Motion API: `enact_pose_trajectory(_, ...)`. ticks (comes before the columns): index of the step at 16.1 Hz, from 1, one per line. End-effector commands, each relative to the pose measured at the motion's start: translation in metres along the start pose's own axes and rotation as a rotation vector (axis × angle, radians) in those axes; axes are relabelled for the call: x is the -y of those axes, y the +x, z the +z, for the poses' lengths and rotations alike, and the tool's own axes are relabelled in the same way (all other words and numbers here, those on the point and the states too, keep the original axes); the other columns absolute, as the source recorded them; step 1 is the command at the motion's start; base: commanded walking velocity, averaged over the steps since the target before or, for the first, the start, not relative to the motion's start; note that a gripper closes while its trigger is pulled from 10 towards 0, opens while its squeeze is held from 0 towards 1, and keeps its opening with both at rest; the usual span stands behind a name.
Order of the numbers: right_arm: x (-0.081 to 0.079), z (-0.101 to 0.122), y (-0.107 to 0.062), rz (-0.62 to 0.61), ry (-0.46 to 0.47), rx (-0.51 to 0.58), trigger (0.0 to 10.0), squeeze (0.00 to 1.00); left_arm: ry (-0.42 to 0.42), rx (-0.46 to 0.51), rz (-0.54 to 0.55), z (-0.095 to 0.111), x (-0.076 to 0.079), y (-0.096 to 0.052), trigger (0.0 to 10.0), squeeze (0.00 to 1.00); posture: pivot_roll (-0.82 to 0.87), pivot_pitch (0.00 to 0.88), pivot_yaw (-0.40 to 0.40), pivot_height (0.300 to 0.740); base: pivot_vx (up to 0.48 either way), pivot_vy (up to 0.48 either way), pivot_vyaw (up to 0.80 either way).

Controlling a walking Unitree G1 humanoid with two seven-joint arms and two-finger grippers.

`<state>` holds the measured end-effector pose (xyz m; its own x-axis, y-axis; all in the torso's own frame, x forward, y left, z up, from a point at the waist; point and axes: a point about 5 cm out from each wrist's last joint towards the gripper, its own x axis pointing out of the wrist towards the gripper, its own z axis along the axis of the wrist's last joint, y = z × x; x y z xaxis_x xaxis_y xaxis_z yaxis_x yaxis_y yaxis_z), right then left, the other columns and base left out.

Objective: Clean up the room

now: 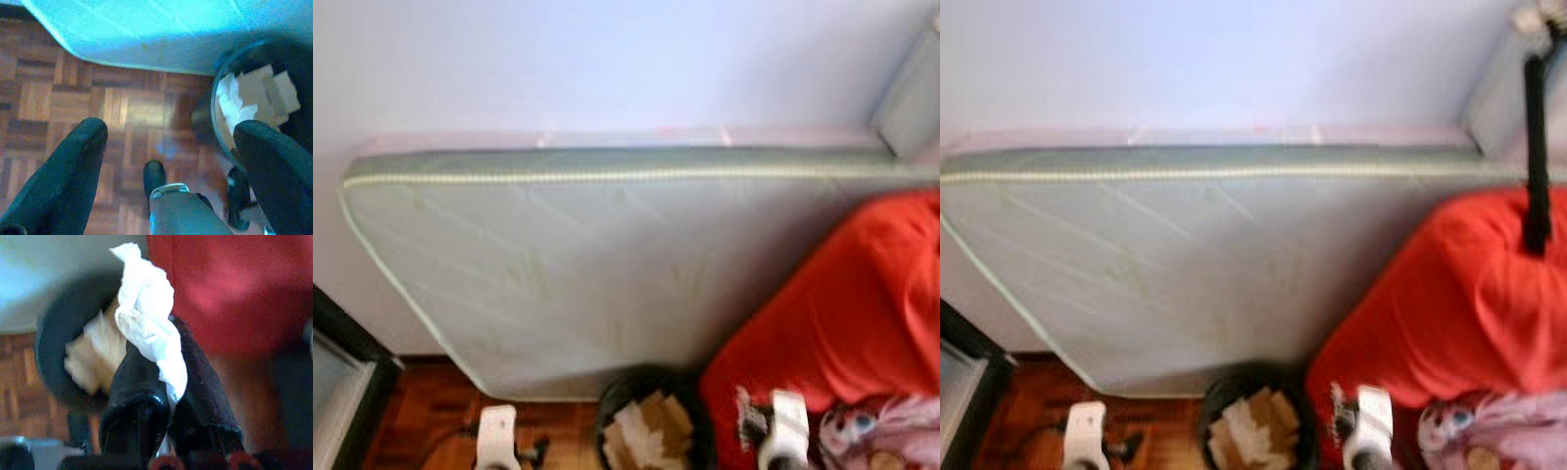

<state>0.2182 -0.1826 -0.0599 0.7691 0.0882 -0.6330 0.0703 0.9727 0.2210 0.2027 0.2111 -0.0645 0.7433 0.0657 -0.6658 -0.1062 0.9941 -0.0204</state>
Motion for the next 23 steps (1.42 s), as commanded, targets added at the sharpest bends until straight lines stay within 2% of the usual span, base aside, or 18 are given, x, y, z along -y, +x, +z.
enact_pose_trajectory(1,-0.009,-0.010,-0.001,0.046,-0.015,-0.024,10.0,0.00,-0.009,0.000,0.022,-0.002,-0.006,-0.002,10.0,0.00,-0.08,0.088,-0.042,0.740,0.000,0.000,0.00)
enact_pose_trajectory(2,-0.021,-0.003,0.002,0.128,-0.056,0.000,10.0,0.00,-0.031,0.117,0.010,0.022,0.000,0.004,10.0,0.00,-0.08,0.091,-0.043,0.740,0.000,0.000,0.00)
enact_pose_trajectory(4,-0.027,0.000,0.003,0.177,-0.093,0.015,10.0,0.00,-0.029,0.208,0.001,0.038,0.005,0.005,10.0,0.00,-0.08,0.097,-0.044,0.740,0.000,0.000,0.00)
enact_pose_trajectory(6,-0.028,0.005,0.003,0.190,-0.101,0.074,10.0,0.00,0.003,0.362,-0.021,0.065,0.013,0.005,10.0,0.00,-0.06,0.109,-0.048,0.740,0.000,0.000,0.00)
enact_pose_trajectory(7,-0.024,0.013,0.003,0.168,-0.079,0.129,10.0,0.00,0.015,0.457,-0.039,0.081,0.018,0.001,10.0,0.00,-0.05,0.109,-0.046,0.740,0.000,0.000,0.00)
enact_pose_trajectory(8,-0.022,0.015,0.002,0.164,-0.086,0.158,10.0,0.00,0.048,0.506,-0.049,0.087,0.019,-0.002,10.0,0.00,-0.05,0.108,-0.047,0.740,0.000,0.000,0.00)
enact_pose_trajectory(9,-0.020,0.023,0.001,0.166,-0.045,0.223,10.0,0.00,0.076,0.595,-0.059,0.098,0.024,-0.011,10.0,0.00,-0.05,0.105,-0.049,0.740,0.000,0.000,0.00)
enact_pose_trajectory(11,-0.026,0.030,0.001,0.190,-0.038,0.275,10.0,0.00,0.088,0.661,-0.058,0.101,0.028,-0.021,10.0,0.00,-0.05,0.101,-0.052,0.740,0.000,0.000,0.00)
enact_pose_trajectory(15,-0.026,0.022,-0.001,0.196,-0.065,0.264,10.0,0.00,0.091,0.648,-0.050,0.094,0.027,-0.028,10.0,0.00,-0.06,0.082,-0.051,0.740,0.000,0.000,0.00)
enact_pose_trajectory(17,-0.025,0.014,-0.001,0.166,-0.077,0.221,10.0,0.00,0.089,0.650,-0.055,0.099,0.028,-0.028,10.0,0.00,-0.07,0.080,-0.051,0.740,0.000,0.000,0.00)
enact_pose_trajectory(18,-0.023,0.014,-0.002,0.148,-0.123,0.206,10.0,0.00,0.093,0.646,-0.071,0.101,0.031,-0.027,10.0,0.00,-0.07,0.079,-0.050,0.740,0.000,0.000,0.00)
enact_pose_trajectory(21,-0.026,0.022,-0.001,0.174,-0.132,0.251,10.0,0.00,0.079,0.649,-0.065,0.103,0.031,-0.028,10.0,0.00,-0.07,0.077,-0.051,0.705,0.000,0.000,0.00)
enact_pose_trajectory(23,-0.032,0.027,-0.001,0.200,-0.181,0.290,10.0,0.00,0.078,0.645,-0.068,0.103,0.032,-0.029,10.0,0.00,-0.07,0.077,-0.050,0.691,0.000,0.000,0.00)
